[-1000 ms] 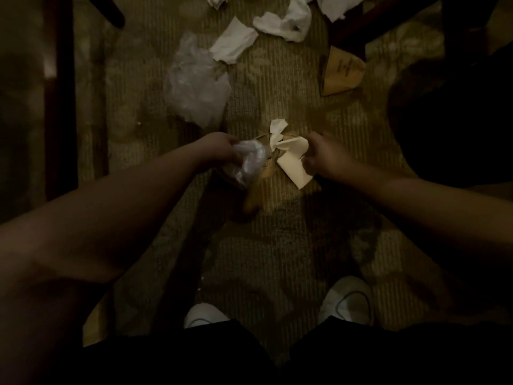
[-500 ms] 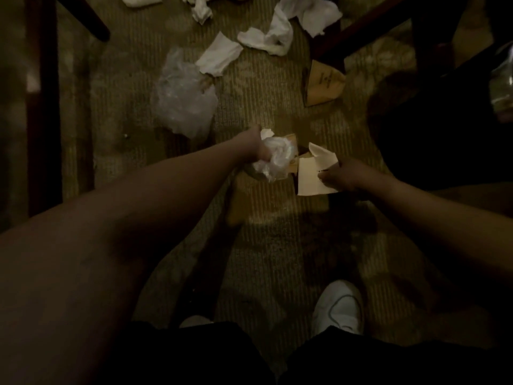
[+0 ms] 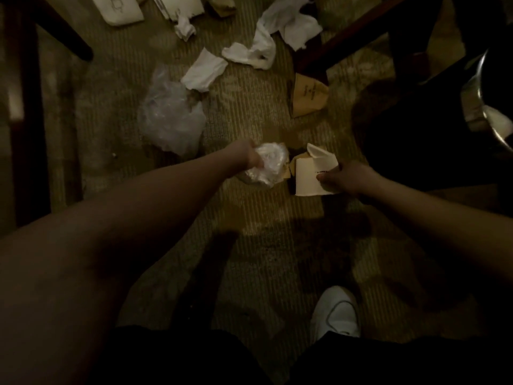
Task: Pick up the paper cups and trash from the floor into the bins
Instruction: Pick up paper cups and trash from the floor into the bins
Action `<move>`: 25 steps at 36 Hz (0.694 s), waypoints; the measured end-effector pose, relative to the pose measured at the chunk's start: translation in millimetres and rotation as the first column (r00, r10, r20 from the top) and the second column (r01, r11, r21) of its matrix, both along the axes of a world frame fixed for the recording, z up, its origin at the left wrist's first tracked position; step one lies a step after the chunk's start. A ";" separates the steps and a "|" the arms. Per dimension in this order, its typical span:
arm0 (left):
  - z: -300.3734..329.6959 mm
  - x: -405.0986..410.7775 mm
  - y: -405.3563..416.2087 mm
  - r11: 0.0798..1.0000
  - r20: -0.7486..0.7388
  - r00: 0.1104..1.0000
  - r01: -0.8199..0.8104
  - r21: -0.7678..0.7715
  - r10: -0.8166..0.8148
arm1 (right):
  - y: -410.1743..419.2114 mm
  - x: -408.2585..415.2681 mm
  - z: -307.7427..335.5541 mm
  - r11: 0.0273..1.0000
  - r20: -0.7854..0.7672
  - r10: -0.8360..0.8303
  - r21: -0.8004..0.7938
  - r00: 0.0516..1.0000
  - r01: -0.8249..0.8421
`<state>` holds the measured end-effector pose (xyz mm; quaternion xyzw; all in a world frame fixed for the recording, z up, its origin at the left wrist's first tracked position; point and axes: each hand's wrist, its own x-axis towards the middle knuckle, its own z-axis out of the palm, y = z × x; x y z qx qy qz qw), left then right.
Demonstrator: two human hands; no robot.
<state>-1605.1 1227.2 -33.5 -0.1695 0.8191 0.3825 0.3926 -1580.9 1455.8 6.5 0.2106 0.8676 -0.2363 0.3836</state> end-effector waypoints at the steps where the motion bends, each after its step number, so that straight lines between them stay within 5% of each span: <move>1: 3.5 -2.0 -0.7 1.000 0.004 1.000 -0.026 0.017 0.026 | -0.8 -4.6 6.1 1.000 -0.023 0.004 -0.003 1.000 -0.004; 14: 159.4 -40.5 31.7 0.972 -0.198 0.966 -0.125 0.198 0.165 | 29.1 -4.4 182.4 0.994 -0.448 -0.051 -0.107 0.893 0.004; 25: 263.8 -71.6 158.8 0.957 -0.516 0.855 0.196 0.214 -0.060 | 161.3 -4.6 280.3 0.940 -0.643 -0.301 -0.074 0.704 0.333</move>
